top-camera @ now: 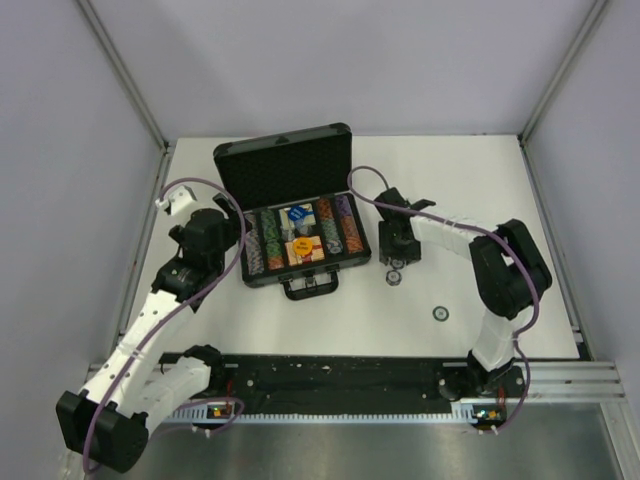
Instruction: Pack up texas hold em set
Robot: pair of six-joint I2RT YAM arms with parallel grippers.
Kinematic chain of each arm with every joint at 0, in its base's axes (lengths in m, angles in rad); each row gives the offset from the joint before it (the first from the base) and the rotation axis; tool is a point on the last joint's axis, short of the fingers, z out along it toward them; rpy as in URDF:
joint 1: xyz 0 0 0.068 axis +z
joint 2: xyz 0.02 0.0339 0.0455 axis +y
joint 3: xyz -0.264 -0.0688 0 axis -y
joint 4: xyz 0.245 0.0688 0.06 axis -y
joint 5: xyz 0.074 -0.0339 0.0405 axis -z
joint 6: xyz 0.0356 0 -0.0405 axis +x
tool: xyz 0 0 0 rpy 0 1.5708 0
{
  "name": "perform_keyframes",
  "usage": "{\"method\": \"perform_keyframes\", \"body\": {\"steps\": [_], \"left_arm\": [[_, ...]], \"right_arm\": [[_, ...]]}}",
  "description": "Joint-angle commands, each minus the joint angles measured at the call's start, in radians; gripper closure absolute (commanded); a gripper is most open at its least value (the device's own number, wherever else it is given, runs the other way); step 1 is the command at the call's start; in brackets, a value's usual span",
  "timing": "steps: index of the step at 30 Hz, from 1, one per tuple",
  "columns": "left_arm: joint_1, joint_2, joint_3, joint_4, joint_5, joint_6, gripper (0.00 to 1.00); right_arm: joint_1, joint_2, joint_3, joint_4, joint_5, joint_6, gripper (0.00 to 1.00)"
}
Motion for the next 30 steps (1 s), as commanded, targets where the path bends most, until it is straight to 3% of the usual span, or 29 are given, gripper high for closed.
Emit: {"method": "perform_keyframes", "body": {"steps": [1, 9, 21, 30], "left_arm": [[0.009, -0.018, 0.011, 0.022, -0.017, -0.001, 0.03], [0.016, -0.015, 0.014, 0.024, -0.009, 0.001, 0.02], [0.019, -0.021, 0.010, 0.017, -0.004, -0.002, 0.03], [0.021, -0.019, 0.010, 0.019, 0.008, -0.005, 0.03]], "right_arm": [[-0.022, 0.012, -0.032, 0.012, -0.015, 0.024, 0.45], [-0.047, 0.035, -0.041, 0.026, -0.023, 0.018, 0.47], [-0.047, 0.037, -0.046, 0.041, -0.015, 0.013, 0.65], [-0.047, -0.069, -0.001, -0.009, -0.038, 0.003, 0.66]]}}
